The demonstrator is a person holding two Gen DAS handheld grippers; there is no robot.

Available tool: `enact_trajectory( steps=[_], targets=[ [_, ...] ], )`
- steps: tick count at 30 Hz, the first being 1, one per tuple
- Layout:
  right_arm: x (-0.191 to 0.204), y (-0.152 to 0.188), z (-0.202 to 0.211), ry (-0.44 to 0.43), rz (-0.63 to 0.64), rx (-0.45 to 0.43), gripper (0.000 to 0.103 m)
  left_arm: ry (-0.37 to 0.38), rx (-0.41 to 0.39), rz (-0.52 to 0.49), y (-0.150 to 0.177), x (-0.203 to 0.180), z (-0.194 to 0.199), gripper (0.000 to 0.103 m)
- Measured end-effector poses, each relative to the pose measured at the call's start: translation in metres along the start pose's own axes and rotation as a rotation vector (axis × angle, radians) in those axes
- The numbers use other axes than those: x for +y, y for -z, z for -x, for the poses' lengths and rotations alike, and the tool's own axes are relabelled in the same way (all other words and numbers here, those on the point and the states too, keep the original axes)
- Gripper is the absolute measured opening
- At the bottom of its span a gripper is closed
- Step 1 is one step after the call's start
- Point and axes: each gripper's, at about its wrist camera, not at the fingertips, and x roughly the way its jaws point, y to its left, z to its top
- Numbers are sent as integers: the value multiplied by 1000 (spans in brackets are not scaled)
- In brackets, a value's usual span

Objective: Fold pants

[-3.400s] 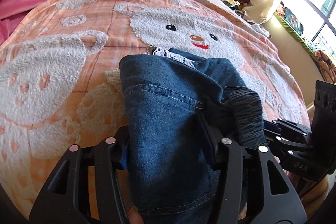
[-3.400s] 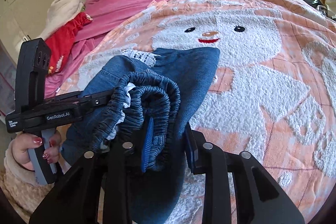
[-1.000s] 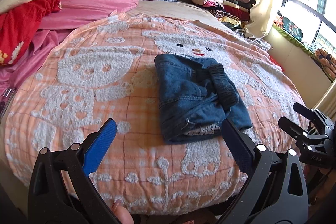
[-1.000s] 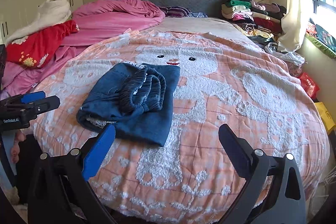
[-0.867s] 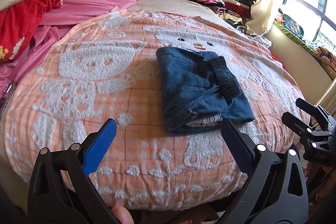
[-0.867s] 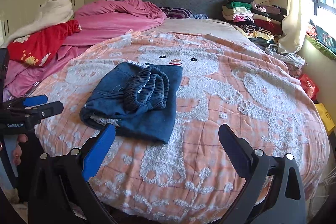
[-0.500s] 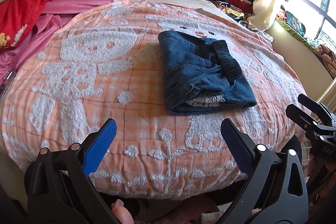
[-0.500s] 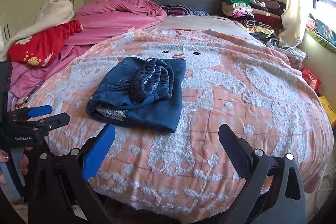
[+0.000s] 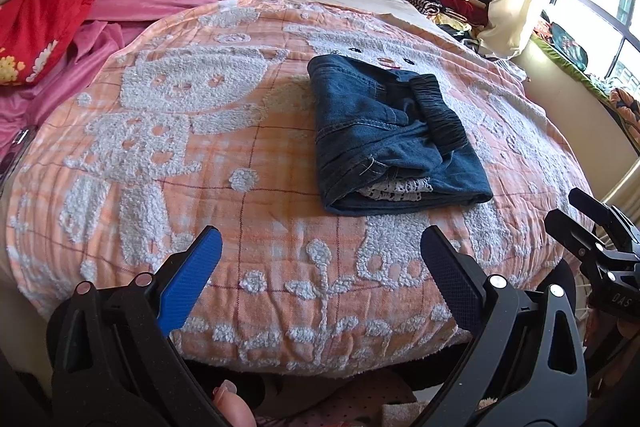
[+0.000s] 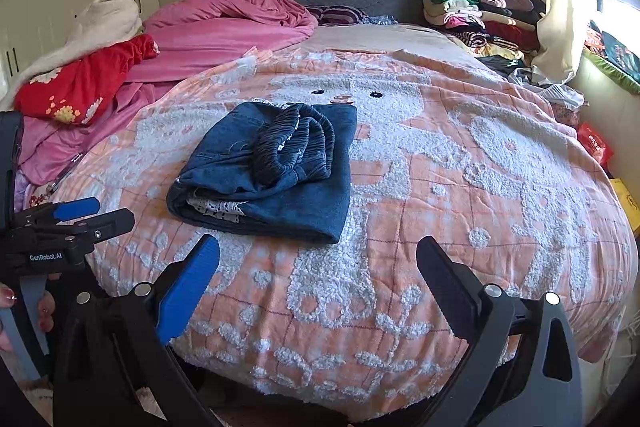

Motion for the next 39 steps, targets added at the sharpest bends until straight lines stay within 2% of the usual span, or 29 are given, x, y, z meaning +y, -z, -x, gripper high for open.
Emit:
enact_trajectory(
  steps=[39],
  targets=[
    [2, -4, 4, 8, -5, 3, 98, 2, 0, 21, -3, 3, 6, 93]
  ],
)
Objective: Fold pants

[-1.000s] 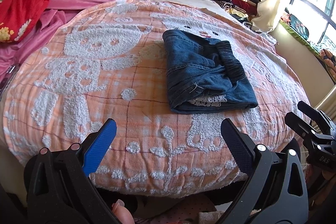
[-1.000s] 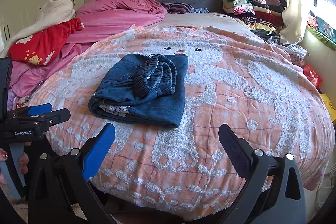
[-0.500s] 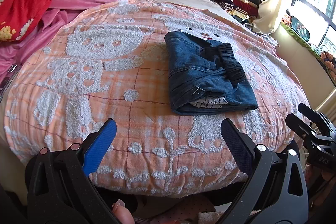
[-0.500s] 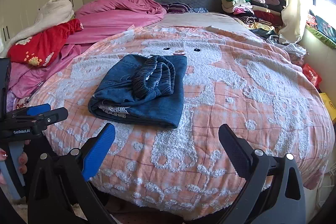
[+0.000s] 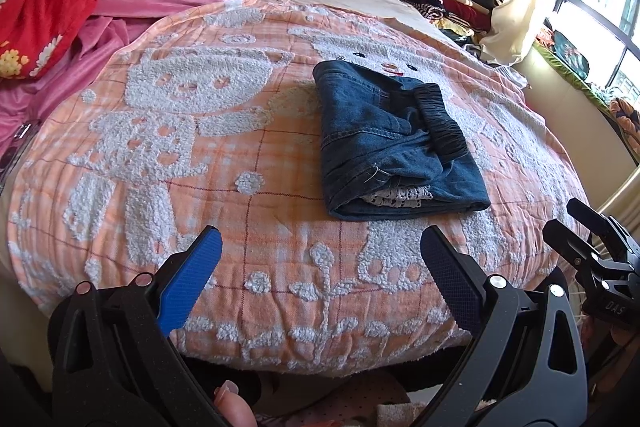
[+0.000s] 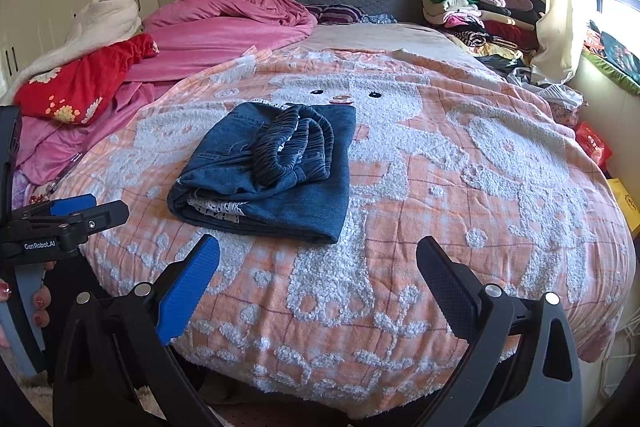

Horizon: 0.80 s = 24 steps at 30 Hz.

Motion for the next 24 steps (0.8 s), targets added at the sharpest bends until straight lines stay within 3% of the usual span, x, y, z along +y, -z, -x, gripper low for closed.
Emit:
enact_trajectory(
  steps=[24],
  targets=[
    [-2, 1, -2, 4, 7, 12, 98, 11, 4, 6, 4, 3, 1, 93]
  ],
)
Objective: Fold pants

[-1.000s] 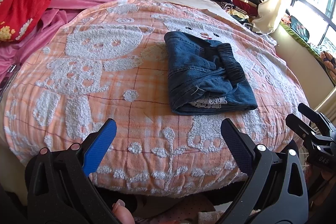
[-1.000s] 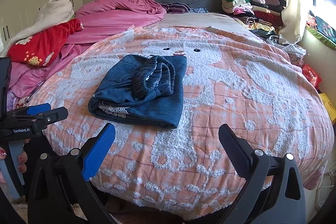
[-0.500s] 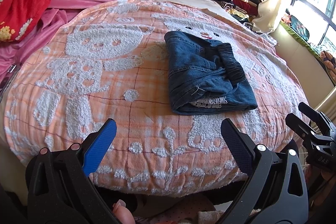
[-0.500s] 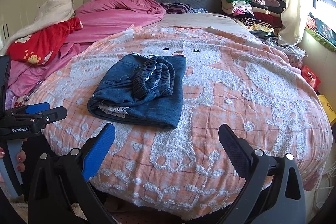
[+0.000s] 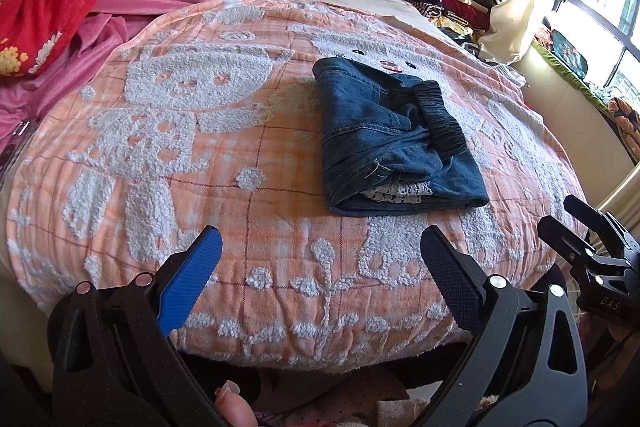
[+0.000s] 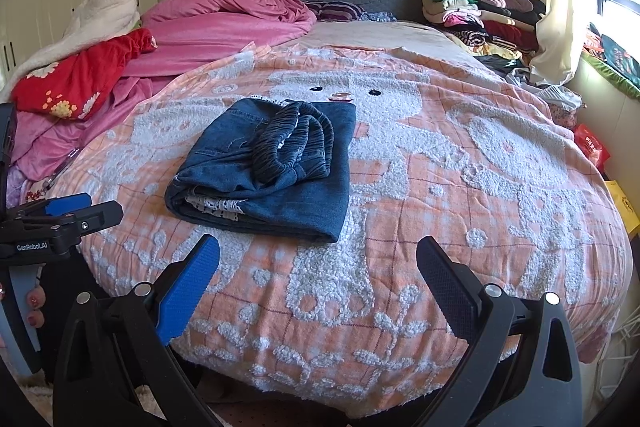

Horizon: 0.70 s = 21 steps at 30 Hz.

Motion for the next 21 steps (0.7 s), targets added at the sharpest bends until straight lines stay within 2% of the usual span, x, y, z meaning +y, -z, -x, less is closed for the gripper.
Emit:
enact_trajectory(
  steps=[7, 13, 17, 21],
  targets=[
    [-3, 0, -3, 5, -2, 9, 98, 21, 5, -4, -1, 1, 1, 93],
    [-13, 0, -9, 21, -21, 28, 98, 56, -26, 2, -2, 2, 5, 93],
    [-29, 0, -17, 47, -45, 43, 98, 26, -29, 20, -7, 7, 3, 93],
    [-67, 0, -25, 98, -93, 60, 98, 11, -21, 73, -14, 26, -7, 93]
  ],
)
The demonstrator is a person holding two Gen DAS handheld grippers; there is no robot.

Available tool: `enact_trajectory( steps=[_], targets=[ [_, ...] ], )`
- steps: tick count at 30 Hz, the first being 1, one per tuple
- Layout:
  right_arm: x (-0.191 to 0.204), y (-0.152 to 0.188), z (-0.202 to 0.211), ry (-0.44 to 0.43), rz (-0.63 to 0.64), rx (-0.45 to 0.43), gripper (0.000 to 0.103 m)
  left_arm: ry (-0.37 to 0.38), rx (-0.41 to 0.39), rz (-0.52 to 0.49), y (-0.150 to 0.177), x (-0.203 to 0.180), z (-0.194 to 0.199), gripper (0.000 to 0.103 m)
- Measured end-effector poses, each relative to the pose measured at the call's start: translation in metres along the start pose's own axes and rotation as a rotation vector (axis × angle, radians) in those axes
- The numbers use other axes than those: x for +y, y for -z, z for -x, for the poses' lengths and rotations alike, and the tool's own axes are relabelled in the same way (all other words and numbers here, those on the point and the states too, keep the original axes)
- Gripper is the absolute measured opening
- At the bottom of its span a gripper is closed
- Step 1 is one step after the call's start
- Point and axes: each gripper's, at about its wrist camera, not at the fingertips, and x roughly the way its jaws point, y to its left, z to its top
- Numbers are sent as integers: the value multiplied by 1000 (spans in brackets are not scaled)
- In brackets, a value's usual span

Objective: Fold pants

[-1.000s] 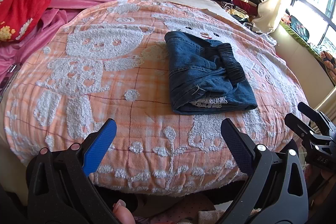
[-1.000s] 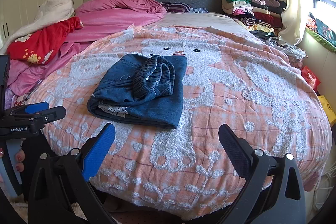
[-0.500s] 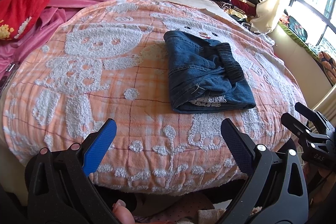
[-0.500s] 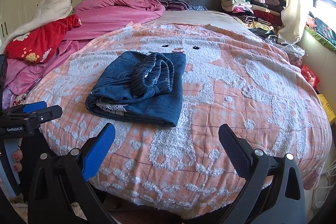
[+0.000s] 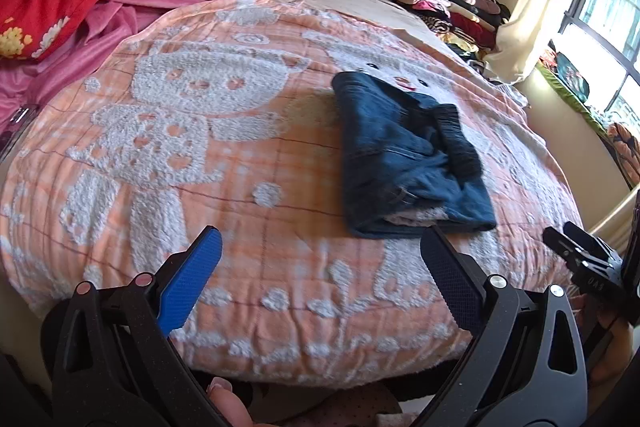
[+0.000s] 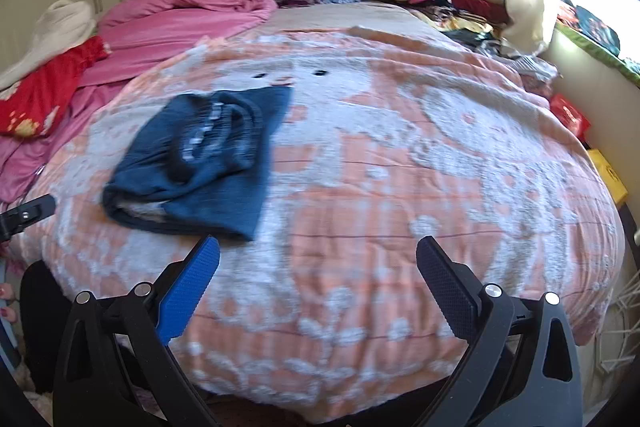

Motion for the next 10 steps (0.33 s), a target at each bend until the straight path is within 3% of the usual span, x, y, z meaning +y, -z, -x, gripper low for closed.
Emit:
enact_trajectory(
  steps=[3, 10],
  targets=[
    [-43, -8, -9, 79, -43, -5, 98, -87, 13, 26, -16, 24, -17, 93],
    [-199, -43, -62, 341, -187, 41, 98, -357, 127, 113, -86, 125, -99, 93]
  ],
)
